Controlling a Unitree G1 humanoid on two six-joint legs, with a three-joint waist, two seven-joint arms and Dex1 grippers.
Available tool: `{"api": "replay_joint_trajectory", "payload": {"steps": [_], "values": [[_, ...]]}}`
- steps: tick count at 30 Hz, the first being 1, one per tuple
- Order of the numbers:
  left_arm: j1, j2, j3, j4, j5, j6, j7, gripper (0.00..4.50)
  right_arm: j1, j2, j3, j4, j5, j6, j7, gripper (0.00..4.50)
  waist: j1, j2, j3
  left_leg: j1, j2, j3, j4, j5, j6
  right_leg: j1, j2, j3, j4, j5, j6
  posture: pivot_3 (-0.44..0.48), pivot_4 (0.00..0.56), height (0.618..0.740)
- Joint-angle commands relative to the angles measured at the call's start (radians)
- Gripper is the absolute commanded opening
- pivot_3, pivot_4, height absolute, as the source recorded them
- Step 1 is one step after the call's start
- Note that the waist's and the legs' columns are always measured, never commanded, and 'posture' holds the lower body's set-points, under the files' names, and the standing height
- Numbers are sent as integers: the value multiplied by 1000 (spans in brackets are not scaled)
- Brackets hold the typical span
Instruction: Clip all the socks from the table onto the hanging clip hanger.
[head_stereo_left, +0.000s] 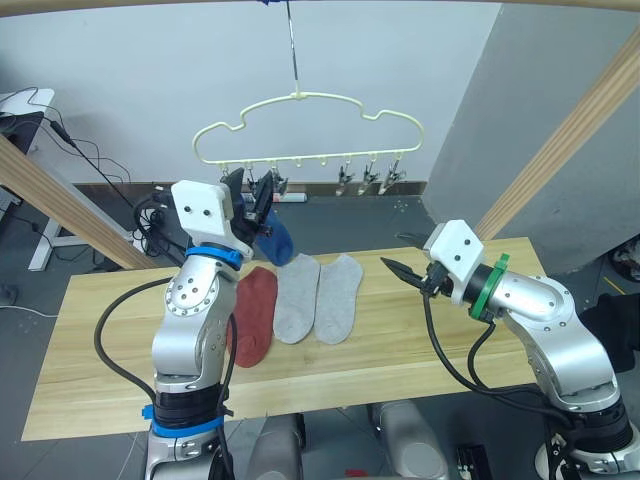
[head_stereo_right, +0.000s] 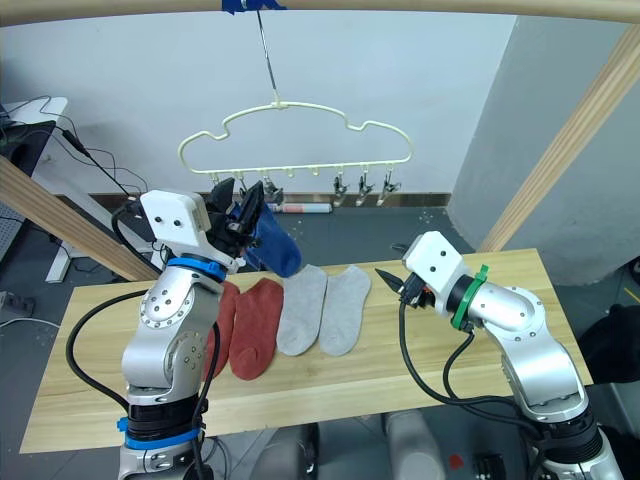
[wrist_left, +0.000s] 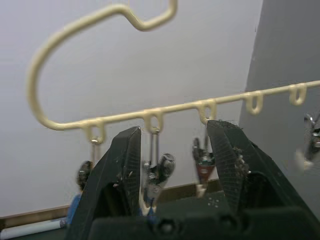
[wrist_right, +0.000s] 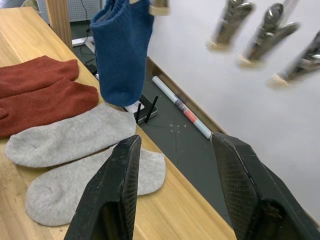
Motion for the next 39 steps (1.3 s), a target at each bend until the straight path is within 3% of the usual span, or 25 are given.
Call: {"api": "replay_joint_trajectory", "payload": {"steps": [1,5,13,39], "values": [[44,60,-20,-70,57,-61,-33,2322,6,-11,-18,-39,20,-24,-7,2300,-1,0,0,0,0,0,0,0,0,0,0,0,0,0,0,-232,302,740],[72,96,-50,-93,59,-84,-79,2322,5,-16,-26,-42,36,-31,-5,2300,1,0,0,0,0,0,0,0,0,0,0,0,0,0,0,-229,302,740],[43,64,-113,-47,-9,-49,-145,2322,-3,-21,-55,-61,121,-33,15,2300,2,0,0,0,0,0,0,0,0,0,0,0,0,0,0,-231,301,740],[-23,-31,-132,156,159,-183,-19,2322,-8,-48,-55,-86,199,-35,3,2300,0,0,0,0,0,0,0,0,0,0,1,1,0,0,0,-265,312,740]]}}
